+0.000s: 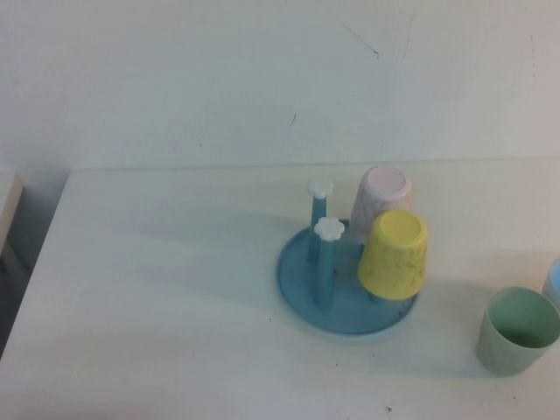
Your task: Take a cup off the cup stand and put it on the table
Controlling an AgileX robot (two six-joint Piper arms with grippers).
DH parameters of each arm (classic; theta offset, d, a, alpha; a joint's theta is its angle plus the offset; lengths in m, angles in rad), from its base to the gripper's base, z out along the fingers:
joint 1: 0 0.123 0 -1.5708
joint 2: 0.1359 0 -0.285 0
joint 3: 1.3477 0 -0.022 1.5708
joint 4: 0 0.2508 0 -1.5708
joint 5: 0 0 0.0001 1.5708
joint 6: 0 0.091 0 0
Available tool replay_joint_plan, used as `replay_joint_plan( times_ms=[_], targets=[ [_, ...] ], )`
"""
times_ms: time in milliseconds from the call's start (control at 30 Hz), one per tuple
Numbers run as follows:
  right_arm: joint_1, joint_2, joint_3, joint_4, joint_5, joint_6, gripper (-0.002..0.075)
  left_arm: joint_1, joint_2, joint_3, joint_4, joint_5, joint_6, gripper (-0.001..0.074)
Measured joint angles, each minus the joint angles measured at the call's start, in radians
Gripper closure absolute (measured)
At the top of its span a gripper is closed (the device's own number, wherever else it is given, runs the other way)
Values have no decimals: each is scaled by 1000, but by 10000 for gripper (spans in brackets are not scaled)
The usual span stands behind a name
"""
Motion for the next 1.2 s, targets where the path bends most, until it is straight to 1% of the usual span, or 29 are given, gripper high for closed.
replay_joint_plan(
  times_ms=[533, 600, 700, 767, 867, 1000, 1067, 1200],
  targets=[
    [0, 0, 0, 0, 0, 0, 727, 0, -14, 7, -2, 6, 0, 737],
    [0, 0, 0, 0, 0, 0, 727, 0, -31, 28, 14, -9, -26, 737],
    [0, 0, 0, 0, 0, 0, 727, -2, -86, 76, 152, -99, -163, 737],
    [0, 0, 0, 0, 0, 0, 727, -2, -142, 106, 260, -160, -310, 737],
    [0, 0, 0, 0, 0, 0, 727, -2, -231, 114, 422, -198, -469, 737],
    [0, 0, 0, 0, 0, 0, 727, -2, -331, 115, 564, -199, -486, 737],
    [0, 0, 0, 0, 0, 0, 727, -2, -356, 115, 585, -181, -456, 737],
    [0, 0, 0, 0, 0, 0, 727, -4, -361, 115, 571, -143, -400, 737]
  ],
)
